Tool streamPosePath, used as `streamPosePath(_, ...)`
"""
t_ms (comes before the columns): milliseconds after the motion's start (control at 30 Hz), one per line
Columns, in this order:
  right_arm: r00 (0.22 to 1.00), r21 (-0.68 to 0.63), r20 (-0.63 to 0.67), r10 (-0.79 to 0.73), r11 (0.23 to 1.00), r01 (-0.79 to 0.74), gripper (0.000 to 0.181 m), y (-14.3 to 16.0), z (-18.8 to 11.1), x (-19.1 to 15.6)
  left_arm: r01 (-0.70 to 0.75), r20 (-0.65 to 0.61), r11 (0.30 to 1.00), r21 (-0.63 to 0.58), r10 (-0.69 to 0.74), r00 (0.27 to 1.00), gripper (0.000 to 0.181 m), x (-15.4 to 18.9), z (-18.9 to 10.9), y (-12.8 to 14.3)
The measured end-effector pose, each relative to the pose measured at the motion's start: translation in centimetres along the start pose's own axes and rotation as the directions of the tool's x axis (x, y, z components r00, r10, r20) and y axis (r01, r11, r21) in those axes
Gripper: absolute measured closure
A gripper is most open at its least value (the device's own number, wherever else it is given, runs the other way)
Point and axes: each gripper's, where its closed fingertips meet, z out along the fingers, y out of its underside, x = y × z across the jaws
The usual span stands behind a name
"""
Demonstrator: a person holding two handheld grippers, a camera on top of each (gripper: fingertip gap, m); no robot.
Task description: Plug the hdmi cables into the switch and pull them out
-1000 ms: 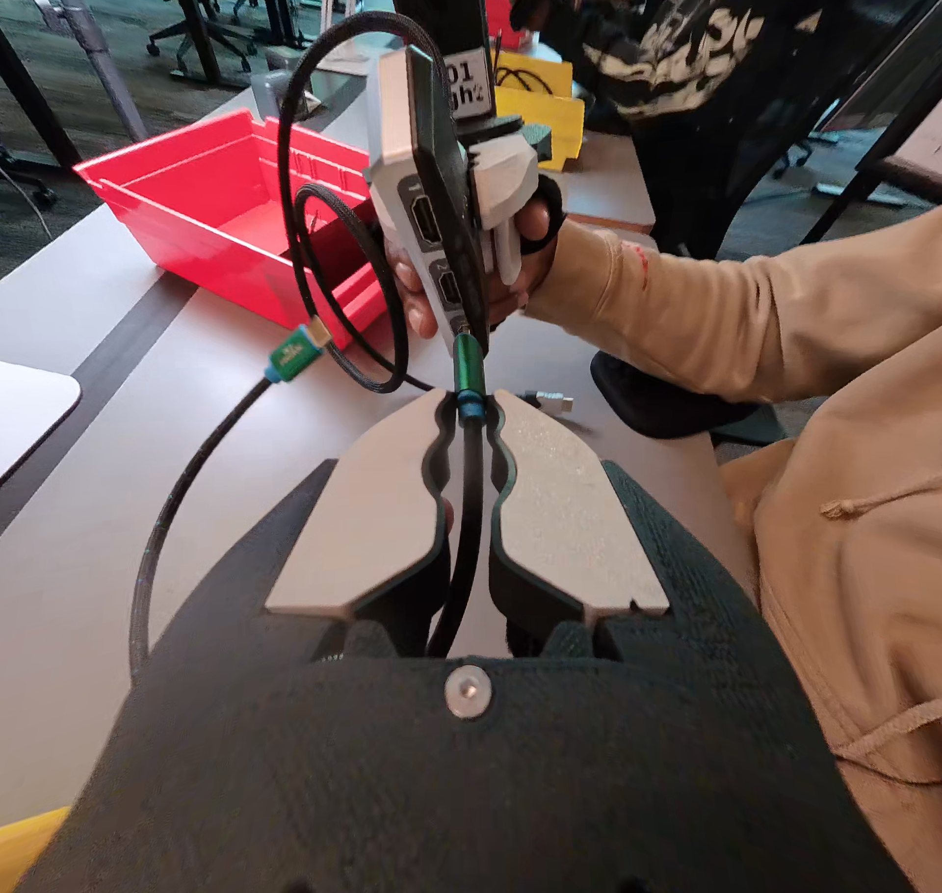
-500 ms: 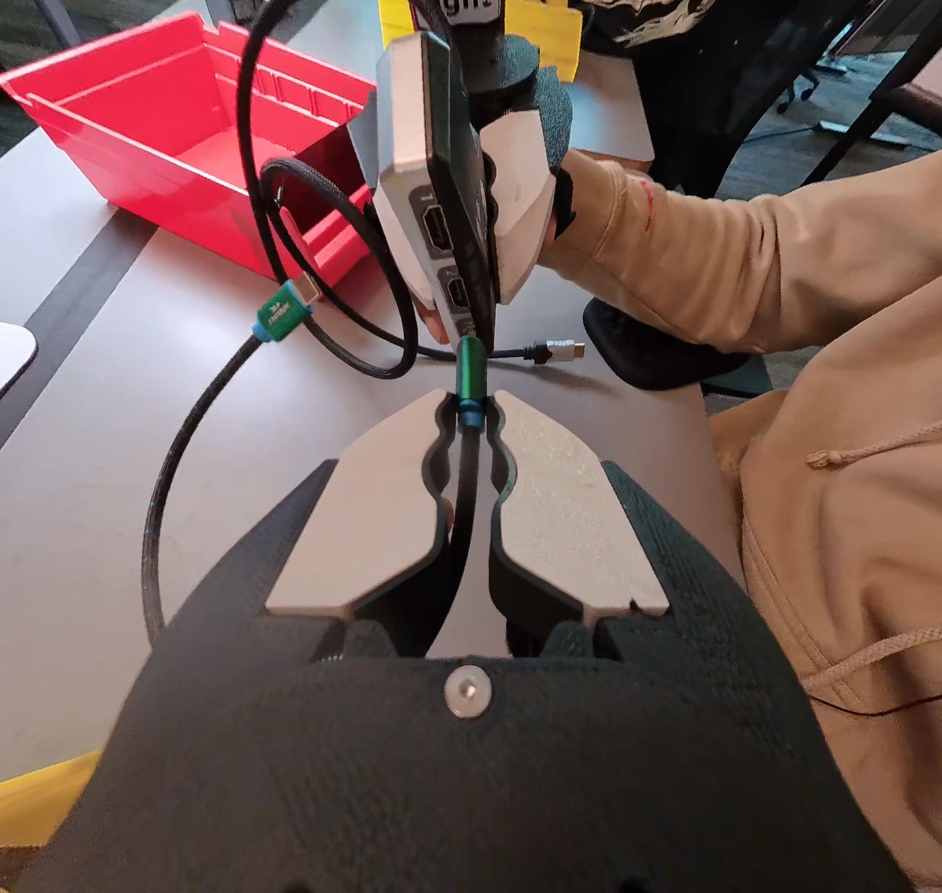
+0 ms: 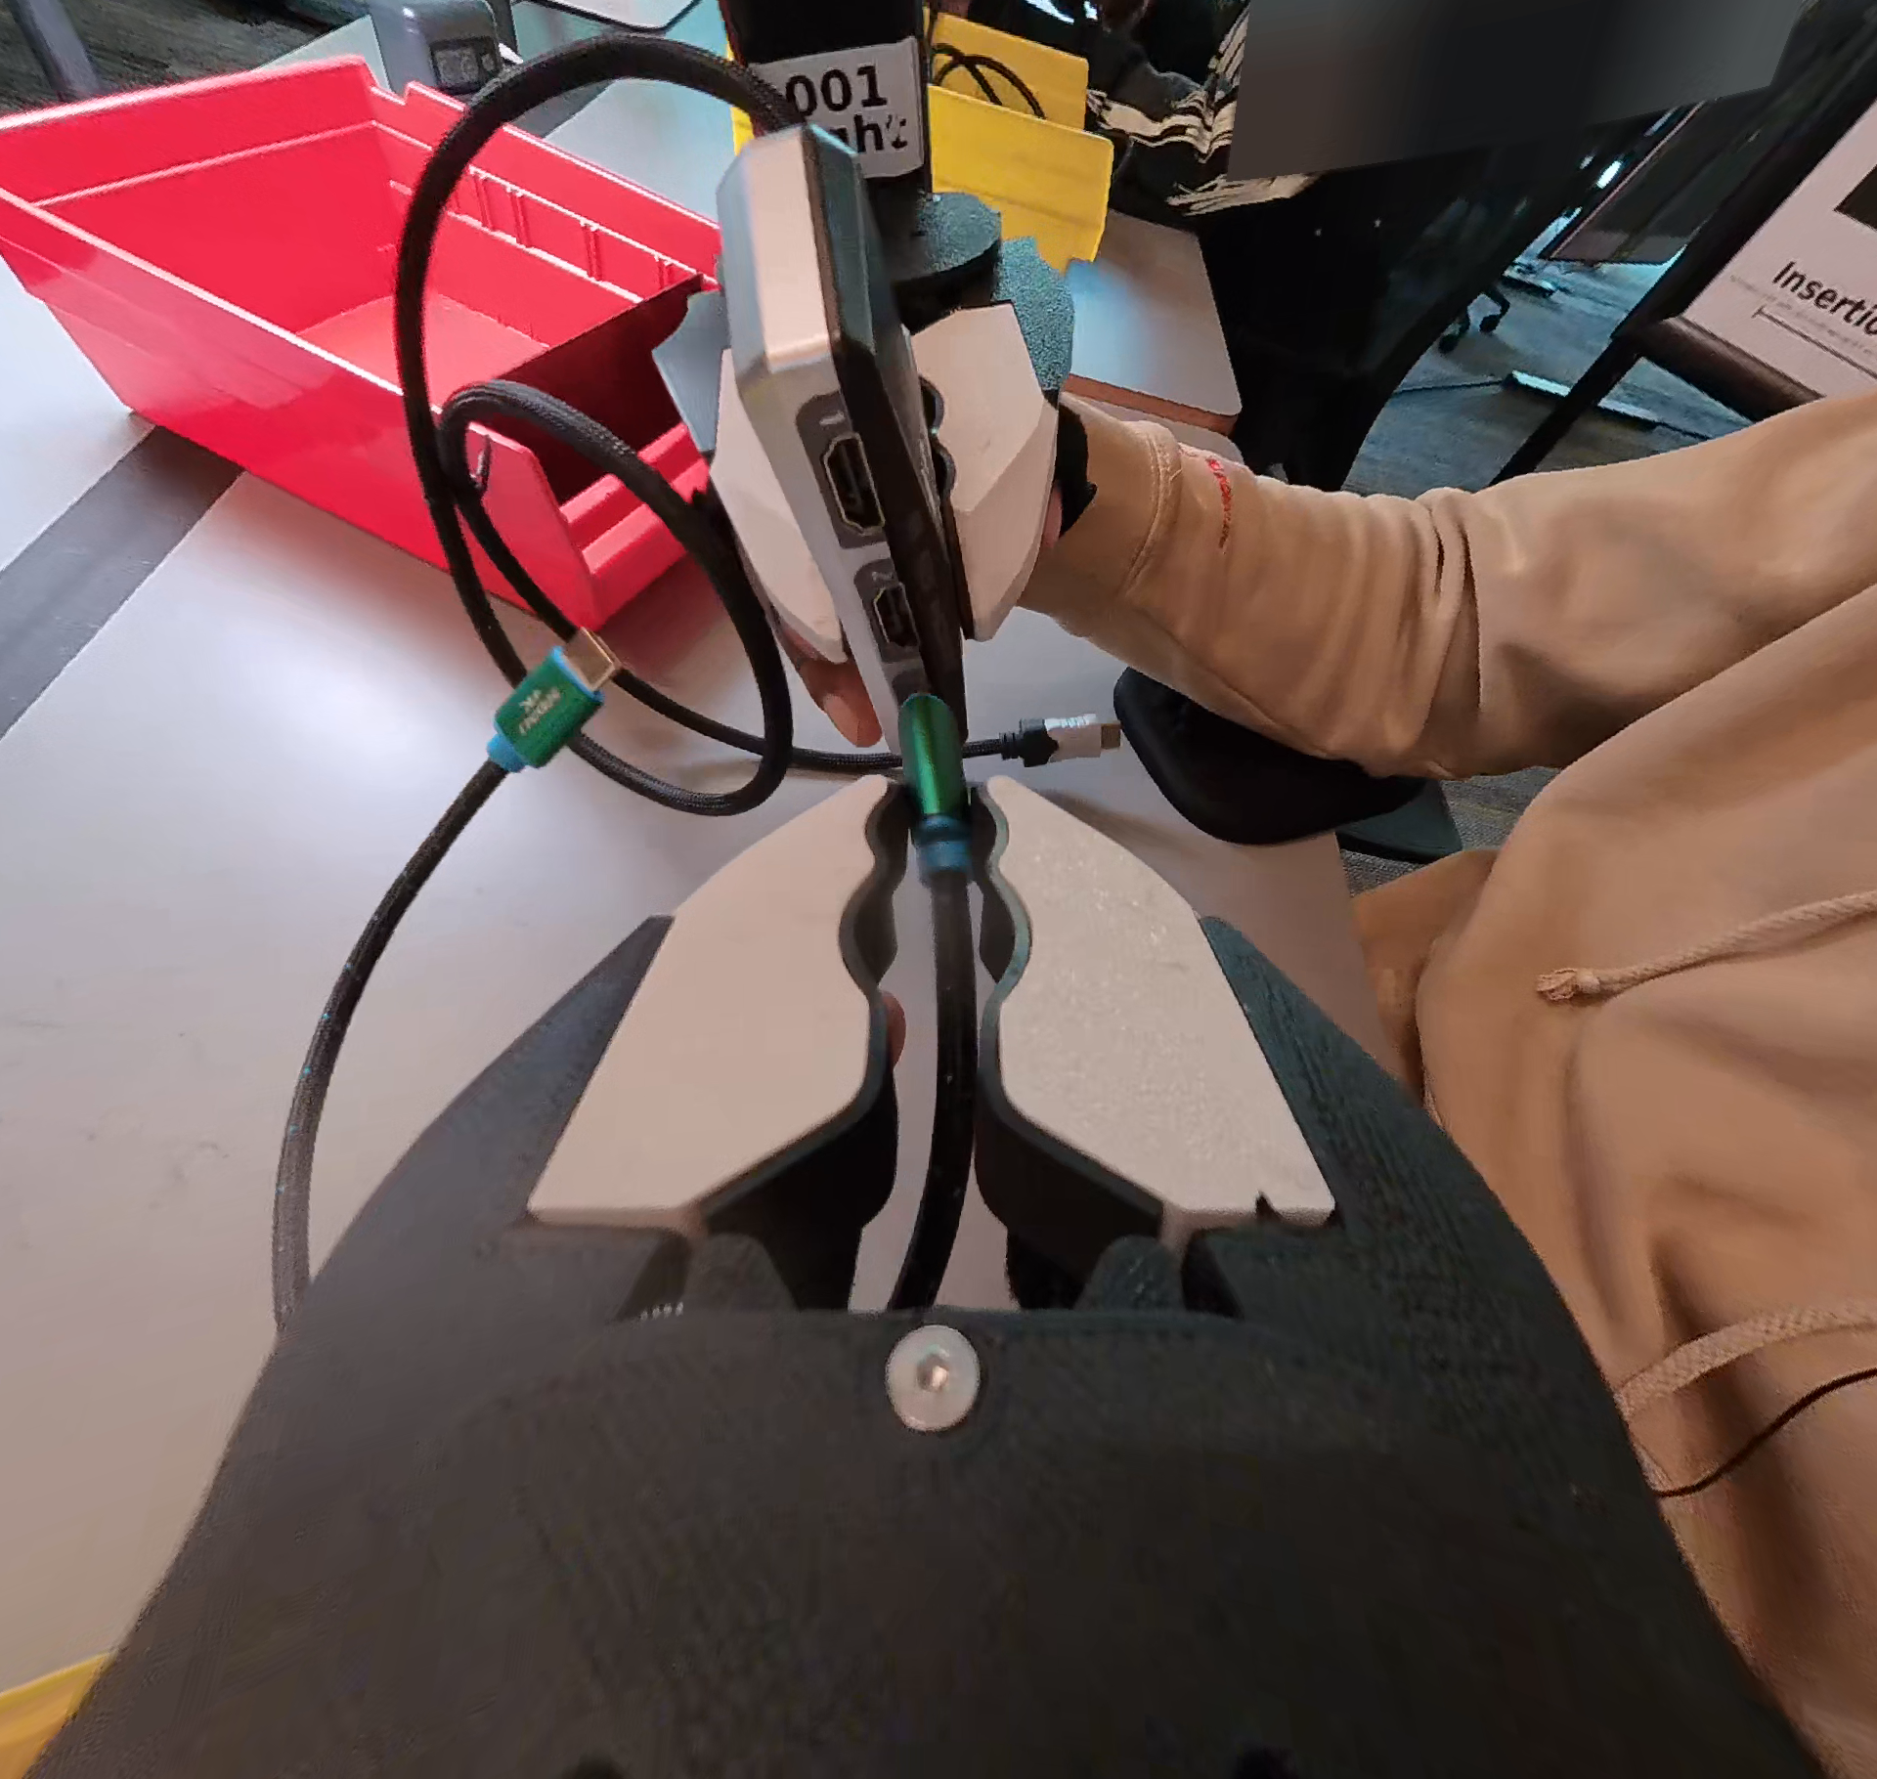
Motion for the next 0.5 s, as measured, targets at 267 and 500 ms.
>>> streamPosePath(267, 1.000, 0.005, -0.013, 0.011, 1.000, -0.011, 0.158, 0.0, 0.5, 0.3, -0.043, 0.033, 0.999, 0.004, 0.043, 0.999, 0.169, -0.3, -0.3, -0.1)
streamPosePath(500, 0.995, 0.011, -0.094, -0.027, 1.000, 0.028, 0.153, -1.2, -0.1, 0.6, -0.042, 0.042, 0.999, 0.024, 0.041, 0.998, 0.168, -0.5, -1.0, -0.3)
